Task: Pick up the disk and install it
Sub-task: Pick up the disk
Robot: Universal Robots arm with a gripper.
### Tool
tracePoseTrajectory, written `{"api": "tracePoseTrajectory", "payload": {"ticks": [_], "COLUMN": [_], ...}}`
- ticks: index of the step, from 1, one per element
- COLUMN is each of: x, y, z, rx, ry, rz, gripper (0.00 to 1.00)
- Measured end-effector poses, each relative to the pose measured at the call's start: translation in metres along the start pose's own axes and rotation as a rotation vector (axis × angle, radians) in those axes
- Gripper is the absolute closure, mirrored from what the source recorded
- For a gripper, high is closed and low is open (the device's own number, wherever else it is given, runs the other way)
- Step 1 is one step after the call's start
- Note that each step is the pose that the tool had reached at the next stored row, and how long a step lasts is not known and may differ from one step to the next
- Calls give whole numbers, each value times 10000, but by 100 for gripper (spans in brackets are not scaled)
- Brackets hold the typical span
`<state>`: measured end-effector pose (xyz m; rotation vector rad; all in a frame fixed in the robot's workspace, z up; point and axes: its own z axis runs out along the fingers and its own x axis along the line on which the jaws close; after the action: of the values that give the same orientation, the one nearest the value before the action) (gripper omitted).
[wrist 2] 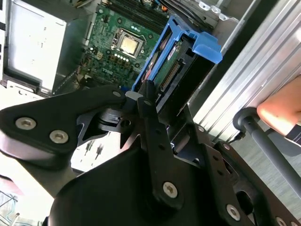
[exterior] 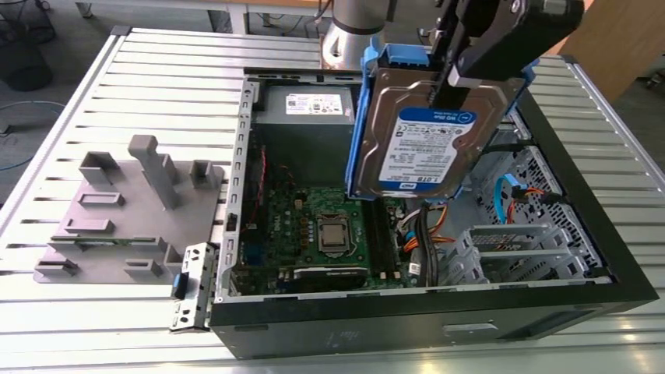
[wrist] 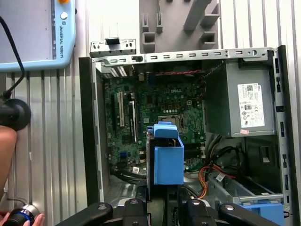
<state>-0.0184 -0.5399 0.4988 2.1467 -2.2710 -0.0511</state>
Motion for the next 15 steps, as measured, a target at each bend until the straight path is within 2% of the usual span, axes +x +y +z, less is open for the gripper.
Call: {"api": "tracePoseTrajectory", "payload": {"ticks": [10,15], "x": [191,223], "y": [-11,-12], "z": [-1,-1], "rx": [0,0], "ry": [0,0], "rz": [0,1], "gripper": [65,65]}}
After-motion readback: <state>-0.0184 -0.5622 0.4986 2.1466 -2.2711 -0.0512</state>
